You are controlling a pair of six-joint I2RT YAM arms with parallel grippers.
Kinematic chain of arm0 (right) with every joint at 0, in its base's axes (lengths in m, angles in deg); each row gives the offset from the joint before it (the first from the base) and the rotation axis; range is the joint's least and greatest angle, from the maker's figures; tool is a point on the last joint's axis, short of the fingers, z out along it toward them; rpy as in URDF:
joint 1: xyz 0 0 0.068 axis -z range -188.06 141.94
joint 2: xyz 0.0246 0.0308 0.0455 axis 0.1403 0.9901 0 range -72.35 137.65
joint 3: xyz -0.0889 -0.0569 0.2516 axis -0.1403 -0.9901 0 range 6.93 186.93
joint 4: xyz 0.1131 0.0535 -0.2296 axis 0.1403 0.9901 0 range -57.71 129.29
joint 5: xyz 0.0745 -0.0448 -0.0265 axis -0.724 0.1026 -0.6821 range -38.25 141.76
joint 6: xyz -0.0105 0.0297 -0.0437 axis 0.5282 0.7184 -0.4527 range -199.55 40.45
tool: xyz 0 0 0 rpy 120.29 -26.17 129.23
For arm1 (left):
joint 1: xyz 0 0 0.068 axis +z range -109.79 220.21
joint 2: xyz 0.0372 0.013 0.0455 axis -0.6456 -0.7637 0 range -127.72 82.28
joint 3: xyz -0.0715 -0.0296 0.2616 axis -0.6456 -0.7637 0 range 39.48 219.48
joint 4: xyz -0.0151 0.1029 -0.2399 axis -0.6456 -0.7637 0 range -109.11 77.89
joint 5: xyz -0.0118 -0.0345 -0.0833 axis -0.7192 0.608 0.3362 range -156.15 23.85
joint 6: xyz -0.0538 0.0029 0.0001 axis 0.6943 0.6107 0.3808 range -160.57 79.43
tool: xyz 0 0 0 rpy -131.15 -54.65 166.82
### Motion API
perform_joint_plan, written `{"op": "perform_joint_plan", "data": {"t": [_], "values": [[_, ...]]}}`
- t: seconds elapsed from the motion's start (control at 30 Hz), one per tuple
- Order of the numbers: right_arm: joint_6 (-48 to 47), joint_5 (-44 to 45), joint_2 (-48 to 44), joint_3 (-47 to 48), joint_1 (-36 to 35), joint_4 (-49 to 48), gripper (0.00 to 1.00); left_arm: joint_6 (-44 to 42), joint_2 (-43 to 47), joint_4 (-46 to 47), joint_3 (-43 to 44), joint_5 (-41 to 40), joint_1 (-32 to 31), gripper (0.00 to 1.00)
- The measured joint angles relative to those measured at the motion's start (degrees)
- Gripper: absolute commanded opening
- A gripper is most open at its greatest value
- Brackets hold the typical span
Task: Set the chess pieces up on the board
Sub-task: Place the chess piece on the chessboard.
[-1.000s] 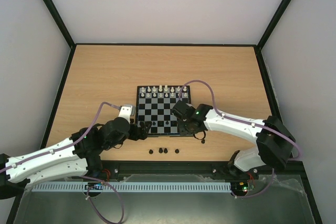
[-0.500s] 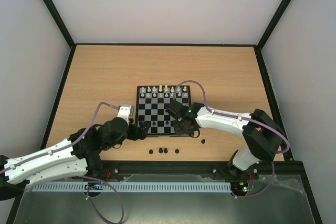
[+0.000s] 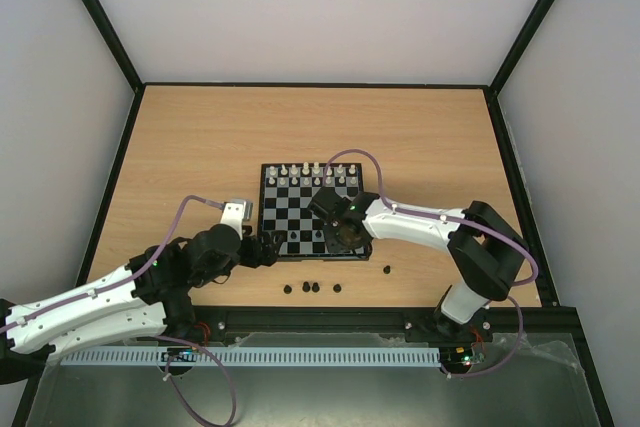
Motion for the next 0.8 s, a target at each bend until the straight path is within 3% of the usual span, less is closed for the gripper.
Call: {"op": "perform_joint_plan", "data": {"t": [0.8], "values": [[0.0,0.22,0.22,0.2,0.0,0.0,0.1,-0.04,-0.11,-0.76,-0.22,0.0,0.37,1.0]]}}
